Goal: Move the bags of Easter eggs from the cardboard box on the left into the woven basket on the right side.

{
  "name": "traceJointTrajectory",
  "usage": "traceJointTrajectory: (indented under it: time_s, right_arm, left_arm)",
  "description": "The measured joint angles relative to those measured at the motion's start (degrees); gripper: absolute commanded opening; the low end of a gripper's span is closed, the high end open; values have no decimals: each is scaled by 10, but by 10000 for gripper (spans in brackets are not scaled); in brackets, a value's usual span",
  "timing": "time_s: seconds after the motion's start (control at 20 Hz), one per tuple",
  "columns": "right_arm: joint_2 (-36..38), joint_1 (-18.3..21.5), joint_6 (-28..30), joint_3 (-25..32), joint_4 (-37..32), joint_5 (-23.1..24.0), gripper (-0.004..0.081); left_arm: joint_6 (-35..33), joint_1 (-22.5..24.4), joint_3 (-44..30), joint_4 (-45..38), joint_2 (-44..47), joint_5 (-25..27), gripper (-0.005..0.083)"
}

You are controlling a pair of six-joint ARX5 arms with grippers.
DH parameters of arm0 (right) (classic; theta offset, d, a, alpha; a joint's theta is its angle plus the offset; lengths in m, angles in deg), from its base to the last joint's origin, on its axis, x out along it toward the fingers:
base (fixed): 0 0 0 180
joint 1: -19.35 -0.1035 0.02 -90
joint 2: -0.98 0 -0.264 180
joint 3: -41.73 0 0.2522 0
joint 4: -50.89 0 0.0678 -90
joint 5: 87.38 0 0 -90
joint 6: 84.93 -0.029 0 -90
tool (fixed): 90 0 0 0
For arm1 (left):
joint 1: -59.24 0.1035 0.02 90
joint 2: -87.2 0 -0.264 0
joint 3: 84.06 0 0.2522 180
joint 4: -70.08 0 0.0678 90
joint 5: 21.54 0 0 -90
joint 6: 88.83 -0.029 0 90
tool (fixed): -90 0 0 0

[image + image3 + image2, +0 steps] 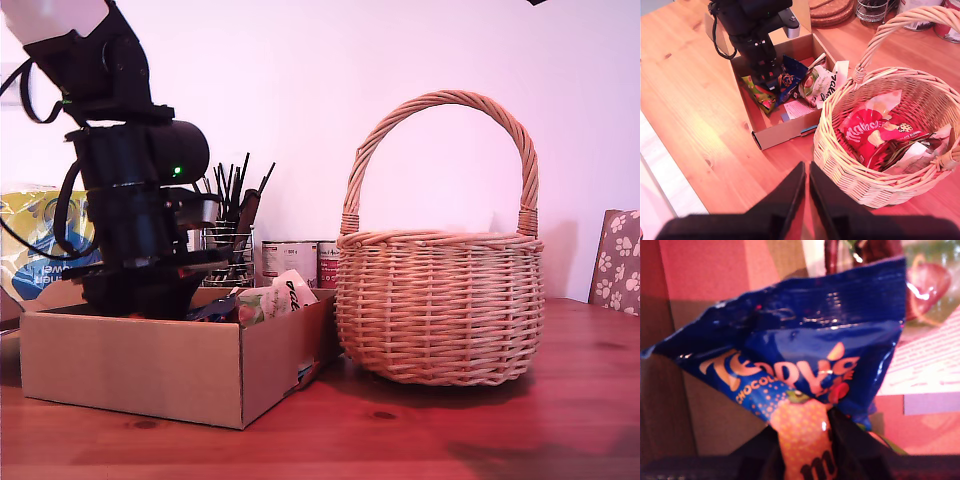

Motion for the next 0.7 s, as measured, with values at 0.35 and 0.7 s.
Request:
traceJointTrajectory:
  time_s: [0.35, 0.7]
  right_arm:
    - [0, 0, 0, 0, 0, 2, -3]
    - [11, 2, 0, 0, 1, 75, -11]
  left_arm:
    - [-5, 0, 26, 30, 52, -21, 111]
    - [-30, -32, 39, -26, 229, -192, 111]
